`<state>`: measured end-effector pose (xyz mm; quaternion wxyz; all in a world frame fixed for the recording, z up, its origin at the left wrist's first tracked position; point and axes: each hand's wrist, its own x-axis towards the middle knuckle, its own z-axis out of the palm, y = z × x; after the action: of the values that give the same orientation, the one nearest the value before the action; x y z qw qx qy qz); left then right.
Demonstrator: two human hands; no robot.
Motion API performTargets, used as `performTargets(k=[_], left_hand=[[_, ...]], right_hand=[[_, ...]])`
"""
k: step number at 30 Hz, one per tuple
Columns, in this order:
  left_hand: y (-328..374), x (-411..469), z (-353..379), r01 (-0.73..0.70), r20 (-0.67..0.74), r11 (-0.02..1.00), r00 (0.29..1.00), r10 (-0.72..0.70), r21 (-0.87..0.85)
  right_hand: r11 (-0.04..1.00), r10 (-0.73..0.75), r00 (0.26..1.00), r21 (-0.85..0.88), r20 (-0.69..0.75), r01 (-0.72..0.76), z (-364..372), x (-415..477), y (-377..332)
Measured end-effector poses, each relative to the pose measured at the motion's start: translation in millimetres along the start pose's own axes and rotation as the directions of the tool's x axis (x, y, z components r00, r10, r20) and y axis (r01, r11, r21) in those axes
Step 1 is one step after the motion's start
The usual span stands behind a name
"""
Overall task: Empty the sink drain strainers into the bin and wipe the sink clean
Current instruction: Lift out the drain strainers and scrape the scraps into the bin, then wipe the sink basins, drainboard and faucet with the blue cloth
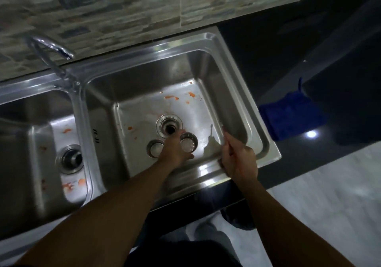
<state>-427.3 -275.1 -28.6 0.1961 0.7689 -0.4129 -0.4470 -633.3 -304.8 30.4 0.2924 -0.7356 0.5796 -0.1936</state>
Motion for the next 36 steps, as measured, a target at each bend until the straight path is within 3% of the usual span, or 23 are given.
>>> performTargets(k=[4, 13, 21, 26, 32, 34, 36], left_hand=[[-11, 24, 9, 0.01, 0.057, 1.0, 0.998, -0.009, -0.008], [-27, 53, 37, -0.027, 0.045, 0.999, 0.999, 0.029, -0.047], [-29, 59, 42, -0.092, 0.066, 0.995, 0.994, 0.089, 0.042], [-35, 55, 41, -0.029, 0.106, 0.994, 0.994, 0.04, -0.107], [-27, 40, 28, -0.022, -0.023, 0.997, 1.0, 0.02, -0.072], [-17, 27, 22, -0.072, -0.068, 0.997, 0.995, 0.073, 0.018], [-7, 6, 18, -0.111, -0.08, 0.994, 0.991, 0.11, -0.005]], right_hand=[[0.998, -0.04, 0.999, -0.052, -0.02, 0.039, 3, 4, 6], [0.989, 0.022, 1.0, -0.144, 0.007, -0.02, 12, 5, 12], [0.987, 0.018, 1.0, -0.159, -0.005, -0.018, 18, 5, 23], [0.982, 0.012, 1.0, -0.187, -0.028, -0.017, 20, 6, 25], [0.984, 0.049, 0.999, -0.17, 0.011, -0.046, 16, 6, 18], [0.99, 0.042, 0.999, -0.139, 0.025, -0.038, 13, 6, 16], [0.995, 0.028, 0.999, -0.096, 0.026, -0.025, 10, 4, 12]])
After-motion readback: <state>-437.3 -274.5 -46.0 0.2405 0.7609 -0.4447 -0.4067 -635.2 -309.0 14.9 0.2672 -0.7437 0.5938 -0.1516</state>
